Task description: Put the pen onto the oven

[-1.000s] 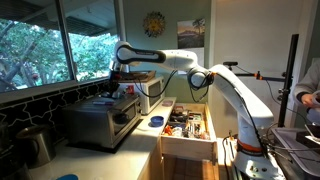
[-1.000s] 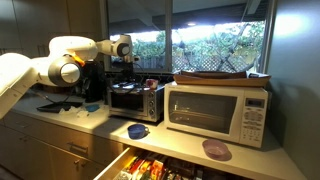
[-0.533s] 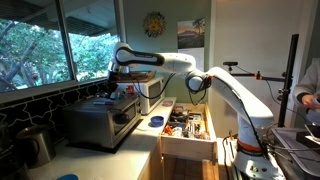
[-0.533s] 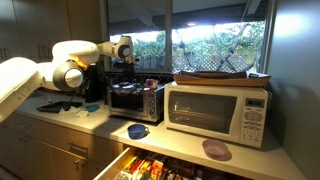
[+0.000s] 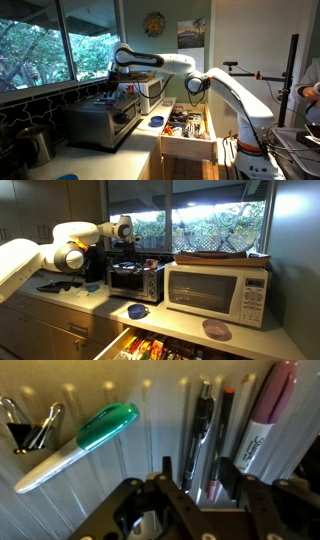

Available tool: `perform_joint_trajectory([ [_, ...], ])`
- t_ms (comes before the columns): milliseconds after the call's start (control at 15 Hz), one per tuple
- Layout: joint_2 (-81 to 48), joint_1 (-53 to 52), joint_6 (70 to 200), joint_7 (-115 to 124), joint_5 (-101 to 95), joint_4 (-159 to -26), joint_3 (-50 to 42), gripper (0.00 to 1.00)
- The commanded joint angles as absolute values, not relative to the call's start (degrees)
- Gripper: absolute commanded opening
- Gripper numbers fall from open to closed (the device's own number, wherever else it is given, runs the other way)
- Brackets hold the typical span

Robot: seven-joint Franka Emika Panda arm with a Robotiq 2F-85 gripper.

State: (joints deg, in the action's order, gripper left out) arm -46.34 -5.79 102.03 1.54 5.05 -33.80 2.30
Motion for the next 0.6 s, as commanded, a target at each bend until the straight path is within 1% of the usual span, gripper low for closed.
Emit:
perform_joint_trajectory([
  [0, -45.7, -6.5, 101.0, 1.5, 5.5, -31.4, 3.0, 0.83],
  [133, -43.5, -6.7, 101.4, -1.5, 6.2, -31.1, 4.3, 0.98],
  [200, -42.4, -6.6, 100.6, -3.7, 6.9, -30.7, 5.5, 1.0],
  [467, -38.5, -5.7, 99.8, -13.3, 11.4, -29.6, 10.7, 1.0],
  [533, -39.9, -6.7, 101.4, -9.2, 9.3, -29.6, 8.7, 1.0],
])
